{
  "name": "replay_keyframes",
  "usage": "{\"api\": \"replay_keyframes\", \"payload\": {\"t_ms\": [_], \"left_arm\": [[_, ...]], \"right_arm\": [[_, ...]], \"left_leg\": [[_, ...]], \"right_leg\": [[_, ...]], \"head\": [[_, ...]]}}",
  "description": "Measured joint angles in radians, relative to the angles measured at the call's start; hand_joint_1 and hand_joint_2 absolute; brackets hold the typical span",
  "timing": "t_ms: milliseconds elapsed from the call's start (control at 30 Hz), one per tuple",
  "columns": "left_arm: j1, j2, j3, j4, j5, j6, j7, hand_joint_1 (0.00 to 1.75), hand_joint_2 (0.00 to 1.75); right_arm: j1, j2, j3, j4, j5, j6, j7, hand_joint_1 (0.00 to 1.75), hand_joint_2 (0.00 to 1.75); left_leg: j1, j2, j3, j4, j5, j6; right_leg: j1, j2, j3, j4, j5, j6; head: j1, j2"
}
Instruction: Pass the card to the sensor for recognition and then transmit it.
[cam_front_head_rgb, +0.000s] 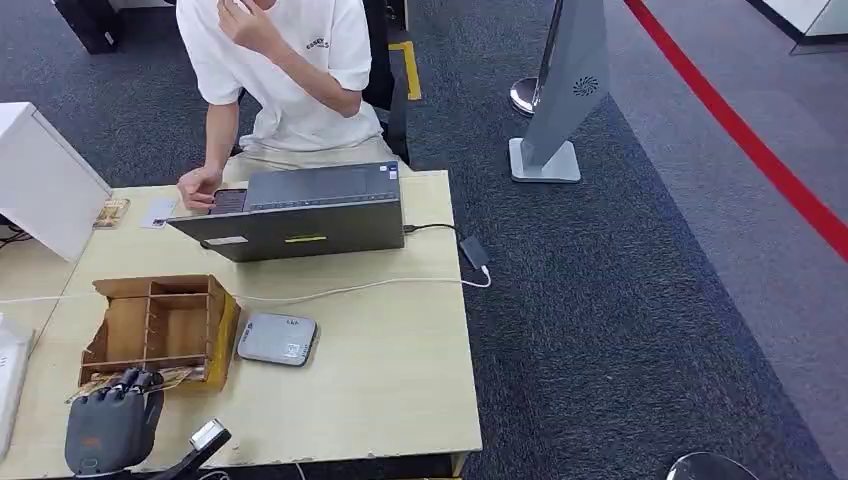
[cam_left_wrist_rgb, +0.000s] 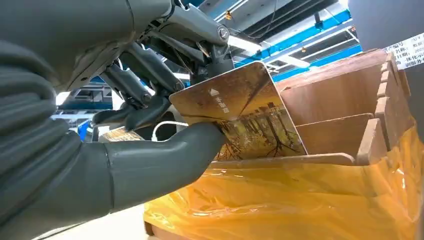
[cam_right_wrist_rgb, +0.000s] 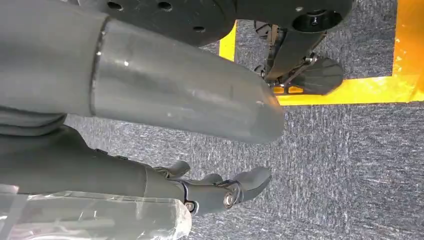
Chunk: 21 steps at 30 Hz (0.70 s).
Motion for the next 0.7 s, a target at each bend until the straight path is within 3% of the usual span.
{"api": "replay_keyframes", "payload": {"t_ms": [267,367,567,700], "left_arm": [[0.020,-0.005,-0.030,-0.043,0.035,0.001,0.002,1.75,1.75],[0.058,0.003,-0.120,-0.133,0.026,0.001,0.097,1.75,1.75],[0.095,0.024,-0.226,-0.233,0.017,0.001,0.133,1.75,1.75],[0.133,0.058,-0.367,-0.399,-0.068,-0.015,0.244,1.75,1.75]], "right_arm": [[0.000,0.000,0.000,0.000,-0.006,-0.002,0.003,0.00,0.00],[0.000,0.000,0.000,0.000,-0.010,-0.006,0.002,0.00,0.00],[0.000,0.000,0.000,0.000,-0.019,-0.012,0.000,0.00,0.00],[0.000,0.000,-0.005,0.000,-0.041,-0.014,-0.005,0.00,0.00]], "left_leg": [[0.000,0.000,0.000,0.000,0.000,0.000],[0.000,0.000,0.000,0.000,0.000,0.000],[0.000,0.000,0.000,0.000,0.000,0.000],[0.000,0.000,0.000,0.000,0.000,0.000]], "right_leg": [[0.000,0.000,0.000,0.000,0.000,0.000],[0.000,0.000,0.000,0.000,0.000,0.000],[0.000,0.000,0.000,0.000,0.000,0.000],[0.000,-0.001,0.000,0.000,0.000,0.000]], "head": [[0.000,0.000],[0.000,0.000],[0.000,0.000],[0.000,0.000]]}}
